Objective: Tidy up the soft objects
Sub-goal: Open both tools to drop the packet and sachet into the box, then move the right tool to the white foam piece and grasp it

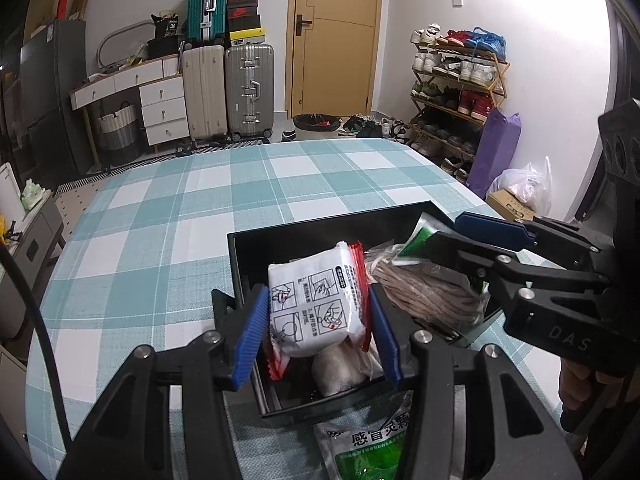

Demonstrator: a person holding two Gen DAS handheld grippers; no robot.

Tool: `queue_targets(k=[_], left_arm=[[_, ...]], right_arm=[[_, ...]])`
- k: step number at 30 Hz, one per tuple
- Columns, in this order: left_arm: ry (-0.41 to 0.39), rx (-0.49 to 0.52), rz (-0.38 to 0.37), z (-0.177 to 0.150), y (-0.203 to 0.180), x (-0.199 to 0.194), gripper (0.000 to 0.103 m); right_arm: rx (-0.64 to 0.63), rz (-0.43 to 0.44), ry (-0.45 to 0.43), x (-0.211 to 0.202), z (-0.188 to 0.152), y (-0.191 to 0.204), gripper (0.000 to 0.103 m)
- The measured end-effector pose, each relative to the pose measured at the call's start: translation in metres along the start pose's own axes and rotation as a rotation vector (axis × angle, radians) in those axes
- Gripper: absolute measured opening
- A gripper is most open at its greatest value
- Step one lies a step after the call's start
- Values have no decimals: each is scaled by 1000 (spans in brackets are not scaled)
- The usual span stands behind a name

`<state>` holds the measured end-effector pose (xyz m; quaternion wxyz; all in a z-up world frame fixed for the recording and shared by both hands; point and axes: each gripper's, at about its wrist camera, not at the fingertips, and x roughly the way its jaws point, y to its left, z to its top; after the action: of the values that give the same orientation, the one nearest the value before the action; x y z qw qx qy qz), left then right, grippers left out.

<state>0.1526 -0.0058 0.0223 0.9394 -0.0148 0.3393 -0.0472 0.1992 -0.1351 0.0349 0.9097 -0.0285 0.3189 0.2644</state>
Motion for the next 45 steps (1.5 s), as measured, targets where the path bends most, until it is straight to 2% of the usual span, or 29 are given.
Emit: queue_targets(k=[2,4,8,12,17,23,35,45], left_arm=[[3,14,0,0,-3,0,51],[7,16,-9,0,-3,0,57],[14,19,-32,1,-5,-5,67],[-11,17,-46,0,-6,-18,89],[-32,20,-27,-6,-4,-32,100],[-44,-39,1,-15,8,-51,100],[-55,-14,36,-38,4,-71,101],[-30,-26,33,-49,4,-68,101]], right_arm=[[-5,3,-3,1,0,0,41],[-9,15,-12,-1,1,1,42],[-19,18,-28,-11,2,3,54],[-7,2,-48,-27,0,-1,81],[27,6,-45,-45,-9,-5,102],[40,-10,-24,-62,-25,0,102],[6,6,47,-73,-65,19,102],[-15,29,82,-66,-76,25,102]])
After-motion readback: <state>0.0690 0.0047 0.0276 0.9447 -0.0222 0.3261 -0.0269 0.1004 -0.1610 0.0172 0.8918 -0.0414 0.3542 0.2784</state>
